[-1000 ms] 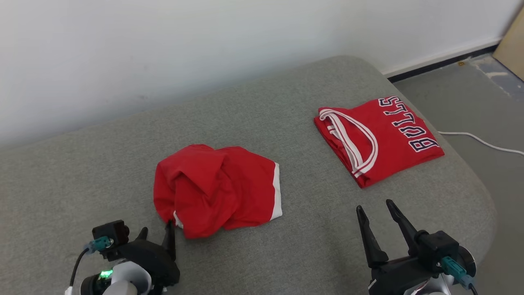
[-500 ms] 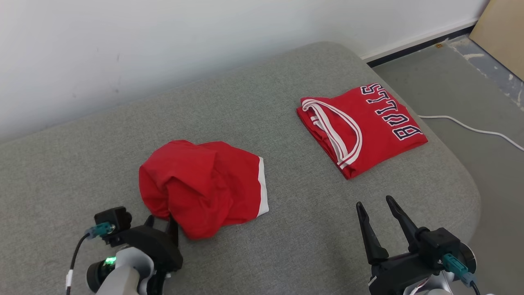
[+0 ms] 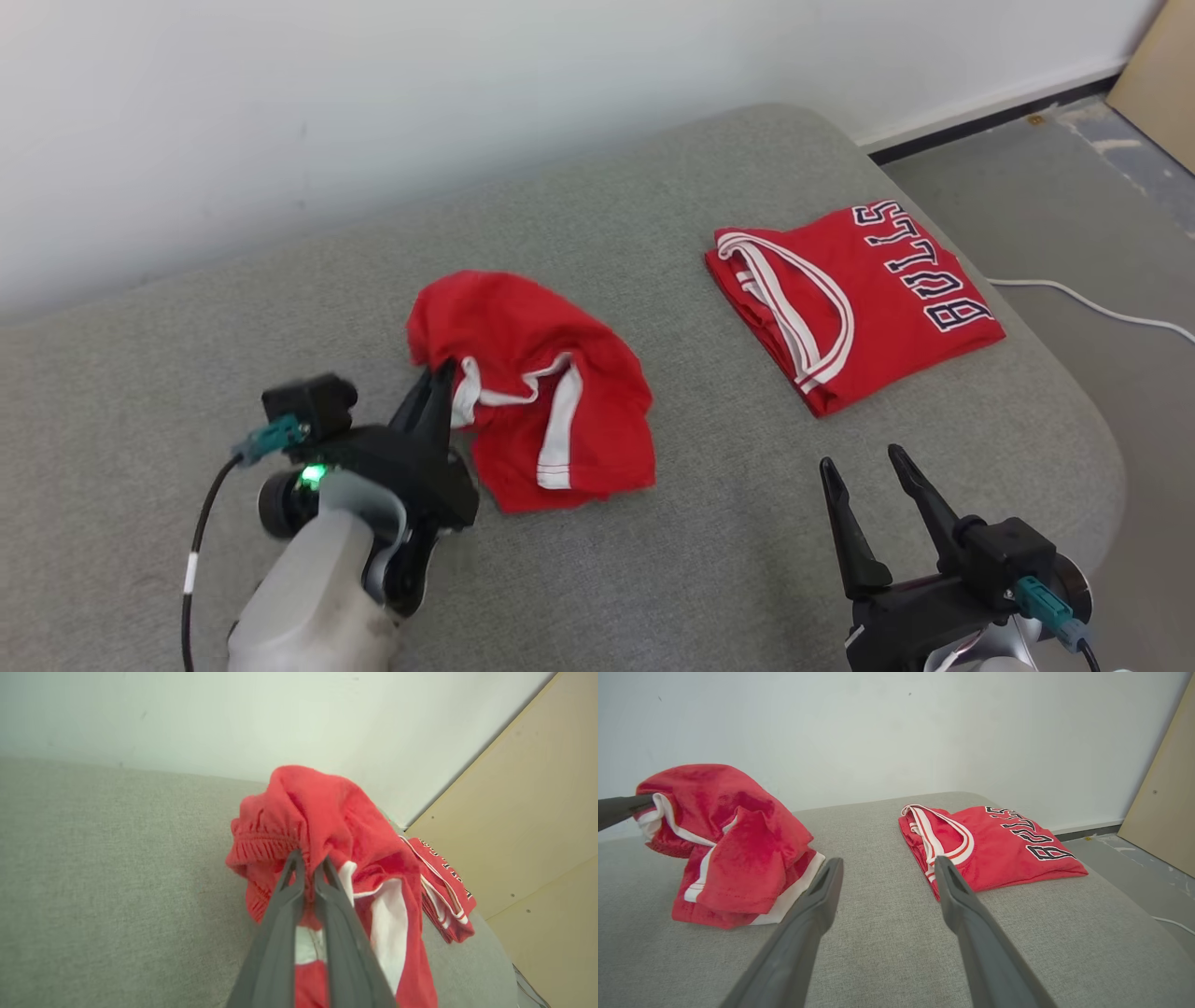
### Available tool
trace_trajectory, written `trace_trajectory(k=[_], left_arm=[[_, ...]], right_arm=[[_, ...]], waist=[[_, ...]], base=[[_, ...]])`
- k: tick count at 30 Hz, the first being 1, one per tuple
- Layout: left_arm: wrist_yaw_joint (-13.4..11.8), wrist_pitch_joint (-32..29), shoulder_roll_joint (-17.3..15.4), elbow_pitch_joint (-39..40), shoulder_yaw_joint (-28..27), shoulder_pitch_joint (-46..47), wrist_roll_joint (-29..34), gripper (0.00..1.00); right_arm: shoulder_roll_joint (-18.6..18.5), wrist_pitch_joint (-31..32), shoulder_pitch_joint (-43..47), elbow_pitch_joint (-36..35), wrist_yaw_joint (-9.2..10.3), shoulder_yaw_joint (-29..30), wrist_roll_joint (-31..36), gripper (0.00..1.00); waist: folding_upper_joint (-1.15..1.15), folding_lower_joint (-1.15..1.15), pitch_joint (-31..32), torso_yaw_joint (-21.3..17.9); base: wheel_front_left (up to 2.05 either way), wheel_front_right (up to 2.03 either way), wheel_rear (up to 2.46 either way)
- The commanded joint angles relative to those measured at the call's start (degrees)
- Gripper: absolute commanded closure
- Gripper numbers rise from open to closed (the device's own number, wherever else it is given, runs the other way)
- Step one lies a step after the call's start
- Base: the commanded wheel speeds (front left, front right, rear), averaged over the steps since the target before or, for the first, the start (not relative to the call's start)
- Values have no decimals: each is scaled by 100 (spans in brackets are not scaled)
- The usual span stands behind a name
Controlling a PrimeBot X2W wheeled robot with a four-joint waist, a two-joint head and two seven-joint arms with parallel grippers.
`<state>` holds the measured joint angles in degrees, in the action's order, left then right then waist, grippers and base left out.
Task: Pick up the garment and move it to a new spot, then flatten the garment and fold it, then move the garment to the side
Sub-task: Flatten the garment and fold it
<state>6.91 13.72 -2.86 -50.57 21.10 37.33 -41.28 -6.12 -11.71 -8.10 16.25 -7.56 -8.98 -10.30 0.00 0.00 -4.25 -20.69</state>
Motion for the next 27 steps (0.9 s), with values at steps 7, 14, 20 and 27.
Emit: trace_trajectory(k=[7, 14, 20, 27], left_arm=[[-207, 144, -7, 811, 190, 572, 117, 100], [-338, 53, -4, 1571, 489, 839, 274, 100], [-745, -394, -5, 2117, 1136, 1150, 72, 100], [-1548, -1152, -177, 1971, 1668, 688, -130, 100]], right_arm=[[49, -53, 91, 37, 17, 59, 26, 0], [77, -91, 132, 83, 17, 95, 20, 0], [127, -107, 142, 148, 17, 69, 8, 0], [167, -152, 170, 188, 17, 98, 7, 0]], waist=[[0, 0, 206, 245], [0, 0, 370, 370], [0, 0, 452, 400], [0, 0, 439, 494]], base=[[0, 0, 0], [0, 0, 0], [0, 0, 0], [0, 0, 0]])
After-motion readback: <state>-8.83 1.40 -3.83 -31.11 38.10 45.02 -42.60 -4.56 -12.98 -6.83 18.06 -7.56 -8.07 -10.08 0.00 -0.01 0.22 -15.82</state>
